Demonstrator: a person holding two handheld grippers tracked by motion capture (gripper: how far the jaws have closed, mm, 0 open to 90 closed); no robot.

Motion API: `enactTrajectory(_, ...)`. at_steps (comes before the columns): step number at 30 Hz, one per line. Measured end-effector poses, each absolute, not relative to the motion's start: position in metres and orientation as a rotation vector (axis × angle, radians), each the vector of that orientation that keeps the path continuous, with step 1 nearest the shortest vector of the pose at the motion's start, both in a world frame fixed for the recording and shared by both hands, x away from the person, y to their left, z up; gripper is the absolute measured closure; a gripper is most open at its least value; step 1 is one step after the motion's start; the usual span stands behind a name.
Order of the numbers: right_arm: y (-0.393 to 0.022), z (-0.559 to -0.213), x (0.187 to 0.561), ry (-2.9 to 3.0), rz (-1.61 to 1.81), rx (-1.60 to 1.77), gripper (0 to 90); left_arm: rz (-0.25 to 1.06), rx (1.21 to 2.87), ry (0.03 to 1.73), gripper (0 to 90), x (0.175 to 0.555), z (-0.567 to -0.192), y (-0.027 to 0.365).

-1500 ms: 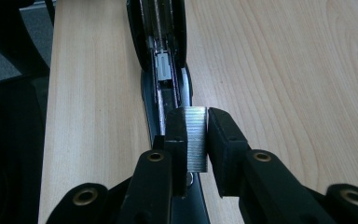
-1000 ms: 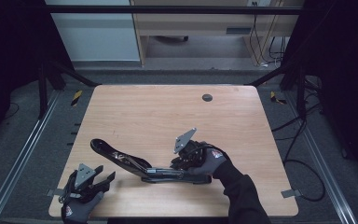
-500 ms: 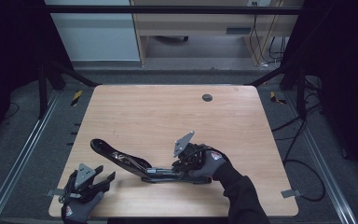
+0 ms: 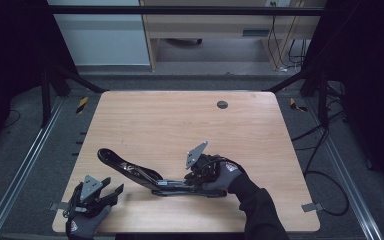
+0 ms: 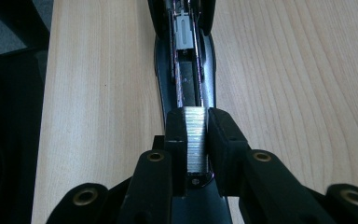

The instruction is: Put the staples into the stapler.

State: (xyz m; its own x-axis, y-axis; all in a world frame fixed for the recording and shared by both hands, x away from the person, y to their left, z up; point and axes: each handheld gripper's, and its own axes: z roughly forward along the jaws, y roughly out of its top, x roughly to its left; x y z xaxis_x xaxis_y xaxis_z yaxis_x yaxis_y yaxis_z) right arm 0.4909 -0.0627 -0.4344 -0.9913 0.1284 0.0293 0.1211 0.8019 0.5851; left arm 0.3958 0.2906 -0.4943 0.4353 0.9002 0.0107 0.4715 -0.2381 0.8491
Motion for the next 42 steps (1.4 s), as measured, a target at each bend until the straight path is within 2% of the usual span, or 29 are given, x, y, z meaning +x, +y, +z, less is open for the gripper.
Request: enactTrajectory(42,-0.0617,-0.4363,0.4904,2.962,0.949,0.148,78.2,0.658,1.873,1.165,42.2,0.3958,-0.4945,0.2902)
